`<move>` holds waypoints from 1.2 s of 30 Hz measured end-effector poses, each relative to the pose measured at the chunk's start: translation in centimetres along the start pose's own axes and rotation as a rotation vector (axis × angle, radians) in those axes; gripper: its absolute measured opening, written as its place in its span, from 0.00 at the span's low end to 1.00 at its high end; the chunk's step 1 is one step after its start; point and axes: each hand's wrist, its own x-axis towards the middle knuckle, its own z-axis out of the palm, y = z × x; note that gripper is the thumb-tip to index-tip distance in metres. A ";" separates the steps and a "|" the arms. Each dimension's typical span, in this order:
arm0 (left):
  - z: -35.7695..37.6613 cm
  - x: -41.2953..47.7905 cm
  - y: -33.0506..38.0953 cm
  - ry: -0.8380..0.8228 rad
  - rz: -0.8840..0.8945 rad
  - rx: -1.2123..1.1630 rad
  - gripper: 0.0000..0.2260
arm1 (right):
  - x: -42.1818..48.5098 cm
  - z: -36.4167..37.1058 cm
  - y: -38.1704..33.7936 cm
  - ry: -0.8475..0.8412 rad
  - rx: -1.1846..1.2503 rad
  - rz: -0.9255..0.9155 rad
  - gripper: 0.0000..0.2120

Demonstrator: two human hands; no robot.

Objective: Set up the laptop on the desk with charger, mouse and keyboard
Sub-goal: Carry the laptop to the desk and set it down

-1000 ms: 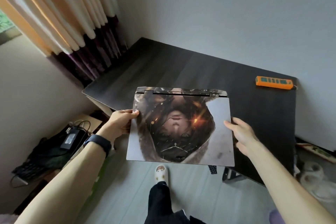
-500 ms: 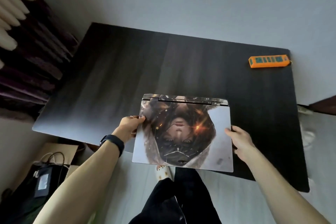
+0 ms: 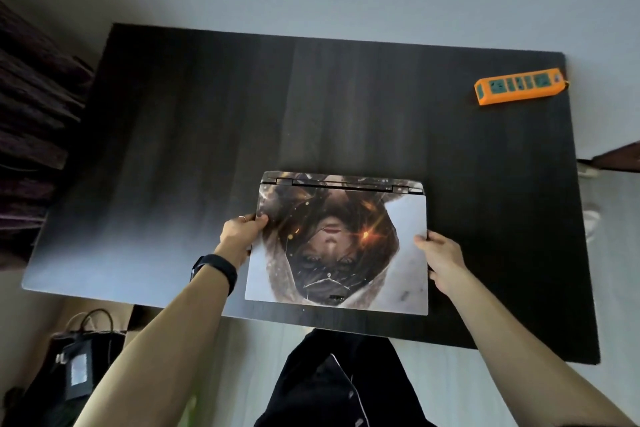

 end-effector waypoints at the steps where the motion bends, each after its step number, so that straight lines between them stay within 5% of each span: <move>1: 0.1 0.1 0.1 0.008 0.003 -0.002 0.13 | 0.1 0.2 -0.1 0.002 -0.003 -0.009 0.21; 10: 0.6 -0.6 0.4 0.169 0.063 0.096 0.15 | 0.1 0.8 0.2 0.097 -0.150 -0.124 0.21; 13: 0.8 -1.6 0.3 0.200 0.163 0.203 0.14 | -0.3 0.6 0.7 0.125 -0.177 -0.182 0.19; 17: 0.2 -3.4 -2.0 0.115 0.378 0.329 0.26 | -1.4 0.2 3.0 0.051 -0.314 -0.264 0.26; 22: 0.3 -6.1 -7.9 0.031 0.741 0.785 0.41 | -4.1 -0.4 8.0 -0.108 -0.588 -0.564 0.50; 27: 0.0 -5.9 -11.2 -0.015 0.835 1.203 0.44 | -4.6 -0.3 11.5 -0.047 -0.865 -0.646 0.48; 36: -1.1 -5.3 -9.5 0.008 0.849 1.072 0.42 | -4.1 1.0 10.3 0.059 -0.889 -0.676 0.50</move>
